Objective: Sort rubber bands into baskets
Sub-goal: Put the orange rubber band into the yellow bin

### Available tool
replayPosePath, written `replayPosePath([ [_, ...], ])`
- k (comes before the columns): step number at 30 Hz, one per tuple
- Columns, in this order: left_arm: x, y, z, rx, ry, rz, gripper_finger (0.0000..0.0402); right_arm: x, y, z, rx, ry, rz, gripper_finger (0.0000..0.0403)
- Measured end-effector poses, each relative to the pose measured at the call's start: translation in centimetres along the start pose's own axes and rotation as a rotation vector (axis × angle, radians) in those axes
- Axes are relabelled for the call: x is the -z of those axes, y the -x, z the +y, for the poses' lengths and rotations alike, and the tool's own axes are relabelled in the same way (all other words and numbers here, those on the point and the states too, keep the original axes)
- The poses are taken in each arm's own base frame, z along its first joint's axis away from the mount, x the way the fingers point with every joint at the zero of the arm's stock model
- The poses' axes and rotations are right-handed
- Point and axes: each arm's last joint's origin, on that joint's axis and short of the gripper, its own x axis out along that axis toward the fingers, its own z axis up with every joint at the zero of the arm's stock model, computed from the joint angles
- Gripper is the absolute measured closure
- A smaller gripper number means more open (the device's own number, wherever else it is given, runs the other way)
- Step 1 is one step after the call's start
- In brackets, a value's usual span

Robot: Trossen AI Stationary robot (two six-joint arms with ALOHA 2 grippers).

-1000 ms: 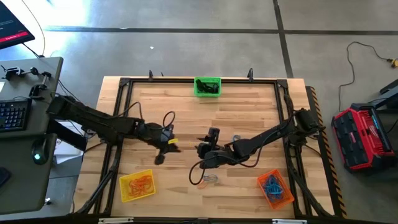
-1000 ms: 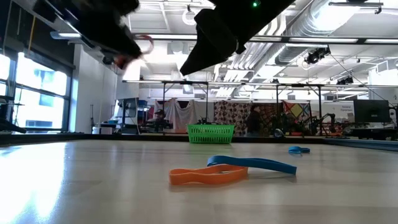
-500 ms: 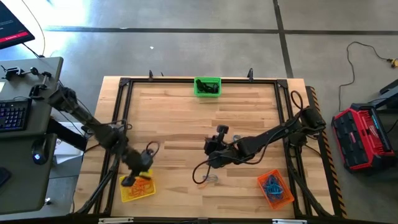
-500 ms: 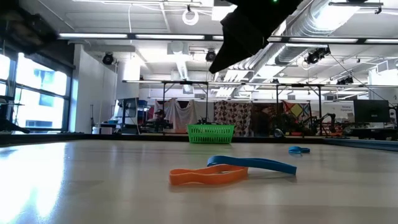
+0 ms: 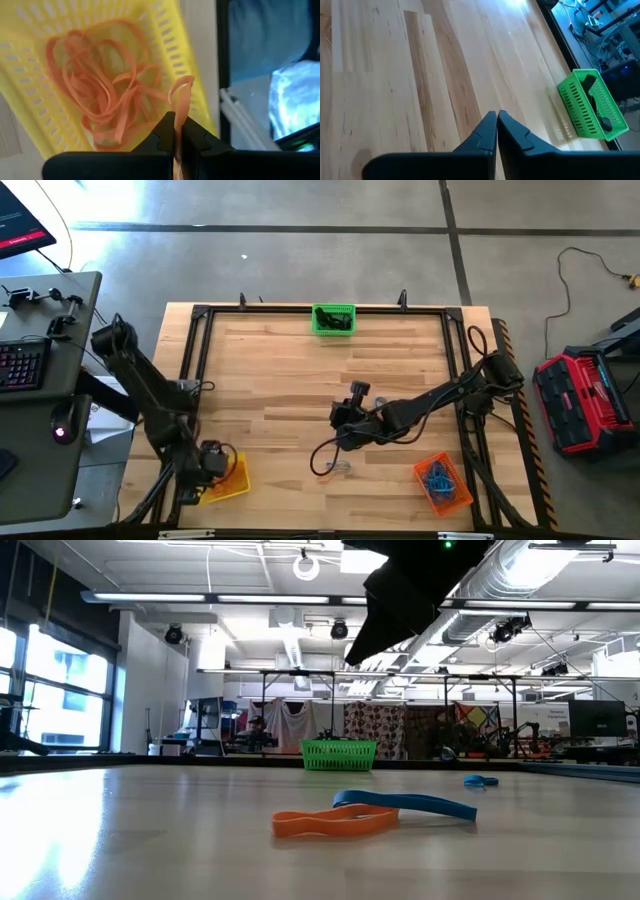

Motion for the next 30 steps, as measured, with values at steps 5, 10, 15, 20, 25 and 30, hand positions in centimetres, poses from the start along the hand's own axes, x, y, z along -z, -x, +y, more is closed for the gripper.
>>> replayPosePath([
  [5, 0.4, -1.5, 0.1, -0.058, 0.025, 0.058, 0.0401, 0.0, 0.0, 0.0, 0.000, 0.002, 0.000, 0.0399],
  [10, 0.6, -2.5, 0.4, -0.099, 0.055, 0.111, 0.0382, 0.0, 0.0, 0.0, 0.001, 0.005, 0.003, 0.0399],
  [15, 0.7, -2.5, 0.4, -0.095, 0.074, 0.129, 0.0341, 0.1, 0.0, 0.0, 0.002, 0.008, 0.006, 0.0399],
  [20, 0.7, -2.1, 0.3, -0.083, 0.105, 0.119, 0.0295, 0.2, 0.0, 0.0, 0.005, 0.022, 0.019, 0.0399],
  [25, 0.6, -1.6, 0.2, -0.058, 0.113, 0.111, 0.0263, 0.4, 0.1, -0.1, 0.007, 0.033, 0.030, 0.0399],
  [30, 0.5, -0.6, 0.1, -0.028, 0.110, 0.071, 0.0257, 0.4, 1.1, -1.0, -0.035, 0.008, 0.057, 0.0399],
])
